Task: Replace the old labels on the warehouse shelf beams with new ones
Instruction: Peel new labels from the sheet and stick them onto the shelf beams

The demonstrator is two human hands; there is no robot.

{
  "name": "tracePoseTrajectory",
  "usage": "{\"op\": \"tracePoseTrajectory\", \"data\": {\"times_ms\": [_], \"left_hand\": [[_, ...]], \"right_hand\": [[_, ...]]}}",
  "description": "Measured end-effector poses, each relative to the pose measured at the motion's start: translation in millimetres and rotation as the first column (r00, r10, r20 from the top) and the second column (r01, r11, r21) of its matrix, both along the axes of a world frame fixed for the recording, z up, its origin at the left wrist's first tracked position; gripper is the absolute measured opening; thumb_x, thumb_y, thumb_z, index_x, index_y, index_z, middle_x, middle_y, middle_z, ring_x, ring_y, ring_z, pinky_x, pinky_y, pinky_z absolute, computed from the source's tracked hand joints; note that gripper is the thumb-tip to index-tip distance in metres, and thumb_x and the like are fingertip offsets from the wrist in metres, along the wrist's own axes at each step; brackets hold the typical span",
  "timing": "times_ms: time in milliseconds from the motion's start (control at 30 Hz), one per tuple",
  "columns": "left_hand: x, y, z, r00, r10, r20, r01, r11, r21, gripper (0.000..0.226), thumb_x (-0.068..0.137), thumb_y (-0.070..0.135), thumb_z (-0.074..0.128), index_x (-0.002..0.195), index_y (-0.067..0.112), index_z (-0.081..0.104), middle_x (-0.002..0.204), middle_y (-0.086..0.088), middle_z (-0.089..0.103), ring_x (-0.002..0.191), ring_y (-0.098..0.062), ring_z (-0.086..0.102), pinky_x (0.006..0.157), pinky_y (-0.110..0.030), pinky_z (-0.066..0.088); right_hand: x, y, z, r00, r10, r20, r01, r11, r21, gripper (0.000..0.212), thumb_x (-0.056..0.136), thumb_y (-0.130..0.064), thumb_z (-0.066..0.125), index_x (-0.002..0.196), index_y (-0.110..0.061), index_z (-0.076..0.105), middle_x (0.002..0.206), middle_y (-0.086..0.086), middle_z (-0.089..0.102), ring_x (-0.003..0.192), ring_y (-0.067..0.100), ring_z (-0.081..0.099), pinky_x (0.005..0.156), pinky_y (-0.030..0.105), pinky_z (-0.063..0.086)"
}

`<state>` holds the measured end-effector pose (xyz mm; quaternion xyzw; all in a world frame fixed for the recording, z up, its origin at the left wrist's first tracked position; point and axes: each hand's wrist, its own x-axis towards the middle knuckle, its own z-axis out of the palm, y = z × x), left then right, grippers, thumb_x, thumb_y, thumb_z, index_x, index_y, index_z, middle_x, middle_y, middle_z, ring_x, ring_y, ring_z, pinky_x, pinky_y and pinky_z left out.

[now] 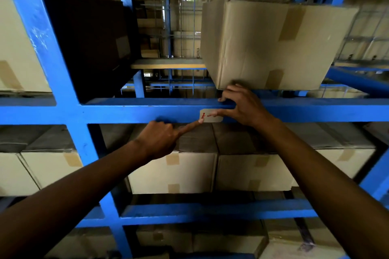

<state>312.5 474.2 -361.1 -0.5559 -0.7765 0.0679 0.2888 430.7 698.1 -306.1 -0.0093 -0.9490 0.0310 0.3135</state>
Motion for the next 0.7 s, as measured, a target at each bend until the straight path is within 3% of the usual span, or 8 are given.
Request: {"op": "tracePoseTrajectory", "data": {"times_ms": [200, 333, 367, 433, 500, 567, 633, 700], "left_hand": [[-2.0, -13.0, 3.8, 1.000, -0.013, -0.005, 0.013, 1.000, 0.027, 0.097, 0.082, 0.020, 0.051, 0.136, 0.043, -0.025, 0.072, -0.005, 0.064, 0.058, -0.022, 0.057, 0.052, -0.028, 0.029], [-3.6, -23.0, 7.2, 0.982, -0.023, 0.185, 0.018, 0.999, 0.030, 0.096, 0.082, 0.016, 0.050, 0.136, 0.043, -0.025, 0.059, -0.001, 0.045, 0.047, -0.018, 0.036, 0.046, -0.028, 0.023], [-5.0, -26.3, 7.1, 0.962, -0.038, 0.272, 0.033, 0.999, 0.024, 0.096, 0.082, 0.014, 0.049, 0.136, 0.044, -0.024, 0.058, 0.001, 0.039, 0.048, -0.020, 0.038, 0.046, -0.028, 0.024], [-8.0, -36.0, 5.7, 0.864, -0.105, 0.492, 0.091, 0.995, 0.052, 0.096, 0.083, 0.012, 0.051, 0.138, 0.045, -0.020, 0.058, 0.000, 0.041, 0.054, -0.023, 0.046, 0.051, -0.030, 0.032], [-8.4, -44.3, 2.4, 0.711, -0.189, 0.677, 0.122, 0.982, 0.146, 0.095, 0.085, 0.010, 0.055, 0.142, 0.043, -0.014, 0.063, -0.008, 0.054, 0.059, -0.022, 0.053, 0.058, -0.028, 0.038], [-6.8, -53.8, -2.7, 0.578, -0.279, 0.767, 0.155, 0.960, 0.232, 0.095, 0.086, 0.005, 0.056, 0.145, 0.038, -0.010, 0.071, -0.011, 0.062, 0.063, -0.011, 0.058, 0.060, -0.015, 0.041], [-5.7, -61.7, -6.1, 0.467, -0.360, 0.807, 0.172, 0.933, 0.317, 0.094, 0.084, -0.001, 0.057, 0.147, 0.032, -0.005, 0.071, -0.009, 0.062, 0.057, -0.001, 0.057, 0.056, -0.007, 0.042], [-7.3, -75.6, -7.8, 0.376, -0.408, 0.832, 0.177, 0.913, 0.367, 0.095, 0.084, -0.004, 0.056, 0.148, 0.031, -0.004, 0.098, -0.011, 0.061, 0.066, 0.000, 0.058, 0.060, -0.008, 0.045]], "right_hand": [[3.8, -0.6, 1.0, 1.000, 0.008, 0.002, -0.007, 0.980, -0.199, 0.039, 0.070, -0.039, 0.074, 0.094, -0.009, 0.071, 0.090, 0.009, 0.067, 0.086, 0.019, 0.057, 0.075, 0.043, 0.050], [10.9, -10.0, 4.4, 0.999, -0.036, 0.026, 0.041, 0.975, -0.216, 0.041, 0.074, -0.036, 0.072, 0.103, -0.007, 0.069, 0.101, 0.010, 0.070, 0.094, 0.021, 0.062, 0.083, 0.044, 0.051], [12.9, -14.7, 4.0, 0.998, -0.057, 0.026, 0.061, 0.975, -0.212, 0.042, 0.076, -0.036, 0.071, 0.106, -0.007, 0.068, 0.106, 0.011, 0.069, 0.097, 0.021, 0.062, 0.085, 0.043, 0.051], [16.8, -28.7, 4.6, 0.992, -0.116, 0.056, 0.125, 0.974, -0.190, 0.045, 0.080, -0.034, 0.069, 0.114, -0.006, 0.064, 0.117, 0.013, 0.066, 0.107, 0.025, 0.060, 0.093, 0.042, 0.049], [21.2, -44.8, 1.6, 0.978, -0.184, 0.099, 0.199, 0.965, -0.172, 0.047, 0.083, -0.031, 0.066, 0.123, -0.007, 0.057, 0.131, 0.013, 0.058, 0.120, 0.026, 0.053, 0.102, 0.040, 0.042], [29.2, -70.0, -6.3, 0.974, -0.218, 0.060, 0.225, 0.961, -0.164, 0.042, 0.085, -0.024, 0.063, 0.124, -0.008, 0.057, 0.134, 0.013, 0.055, 0.126, 0.027, 0.046, 0.106, 0.040, 0.036], [38.9, -96.5, -17.3, 0.970, -0.232, -0.067, 0.222, 0.967, -0.127, 0.031, 0.086, -0.017, 0.062, 0.115, -0.007, 0.063, 0.127, 0.016, 0.059, 0.122, 0.031, 0.048, 0.102, 0.044, 0.038], [46.0, -131.5, -34.1, 0.940, -0.282, -0.194, 0.254, 0.954, -0.159, 0.024, 0.086, -0.014, 0.061, 0.108, -0.006, 0.067, 0.115, 0.016, 0.064, 0.110, 0.031, 0.054, 0.095, 0.042, 0.043]]}}
